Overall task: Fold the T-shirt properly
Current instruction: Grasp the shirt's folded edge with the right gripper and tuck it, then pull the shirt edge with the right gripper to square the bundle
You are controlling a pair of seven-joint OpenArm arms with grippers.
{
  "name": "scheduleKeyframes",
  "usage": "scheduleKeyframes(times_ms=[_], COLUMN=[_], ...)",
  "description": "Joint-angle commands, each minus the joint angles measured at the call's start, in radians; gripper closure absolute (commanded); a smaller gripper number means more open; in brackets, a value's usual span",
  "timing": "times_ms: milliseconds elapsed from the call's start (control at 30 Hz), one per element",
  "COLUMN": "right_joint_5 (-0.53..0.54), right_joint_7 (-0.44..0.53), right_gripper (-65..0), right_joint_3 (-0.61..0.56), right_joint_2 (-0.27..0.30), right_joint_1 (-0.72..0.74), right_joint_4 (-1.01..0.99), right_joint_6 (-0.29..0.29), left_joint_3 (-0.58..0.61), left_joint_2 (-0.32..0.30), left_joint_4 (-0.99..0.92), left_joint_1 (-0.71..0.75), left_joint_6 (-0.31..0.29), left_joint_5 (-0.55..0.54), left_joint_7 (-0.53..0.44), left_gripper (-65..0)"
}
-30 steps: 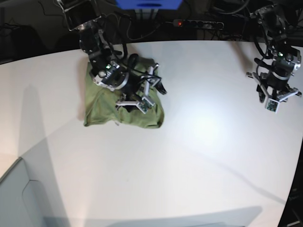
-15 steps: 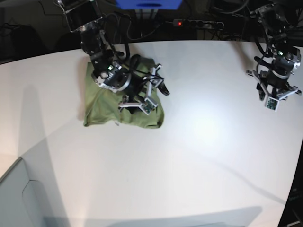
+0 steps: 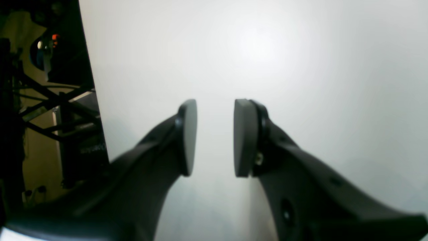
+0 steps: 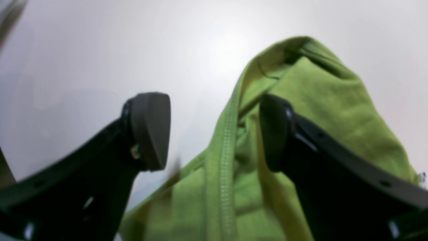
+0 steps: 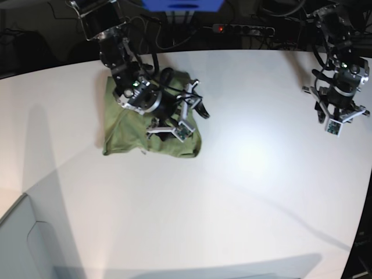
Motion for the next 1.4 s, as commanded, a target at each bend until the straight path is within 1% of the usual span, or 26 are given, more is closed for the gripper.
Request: scheduleKeyframes(times_ms=[0, 100, 167, 467, 500, 667, 833, 1033, 1367], right_joint_5=[0.014, 0.014, 0.014, 0.014, 0.014, 0.014, 0.014, 0.014, 0.014], right_joint_7=[0.021, 0.021, 0.021, 0.023, 0.023, 0.023, 0.023, 0.023, 0.023], right_gripper=[-36.8, -29.2, -25.9, -24.7, -23.7, -10.6, 0.0, -0.2, -0.5], right_joint_3=[-0.001, -0.001, -0.001, -0.001, -0.001, 0.001, 0.005, 0.012, 0.116], right_joint_2=[-0.004, -0.004, -0.004, -0.004, -0.004, -0.004, -0.004, -0.004, -0.004], right_joint_1=[0.014, 0.014, 0.014, 0.012, 0.014, 0.014, 0.023, 0.026, 0.026], right_joint_4=[0.017, -0.003, -0.029, -0.035, -0.035, -0.035, -0.032, 0.011, 0.012], right_joint_6=[0.002, 0.002, 0.002, 0.002, 0.002, 0.002, 0.002, 0.002, 0.002], left_joint_3=[-0.004, -0.004, -0.004, -0.004, -0.004, -0.004, -0.004, -0.004, -0.004], left_joint_2=[-0.013, -0.003, -0.002, 0.0, 0.0, 0.0, 0.0, 0.0, 0.0], left_joint_4=[0.015, 0.015, 0.015, 0.015, 0.015, 0.015, 0.015, 0.014, 0.014], left_joint_1=[-0.006, -0.007, -0.007, -0.012, -0.012, -0.012, -0.012, -0.012, -0.013], left_joint_6=[0.009, 0.009, 0.009, 0.009, 0.009, 0.009, 0.009, 0.009, 0.009], left_joint_5=[-0.004, -0.004, -0.004, -0.004, -0.004, -0.004, -0.004, -0.004, -0.004], left_joint_7=[-0.018, -0.02, -0.021, -0.024, -0.024, -0.024, -0.026, -0.026, -0.026], left_gripper=[-18.0, -18.0, -18.0, -18.0, -18.0, -18.0, -18.0, -18.0, -18.0])
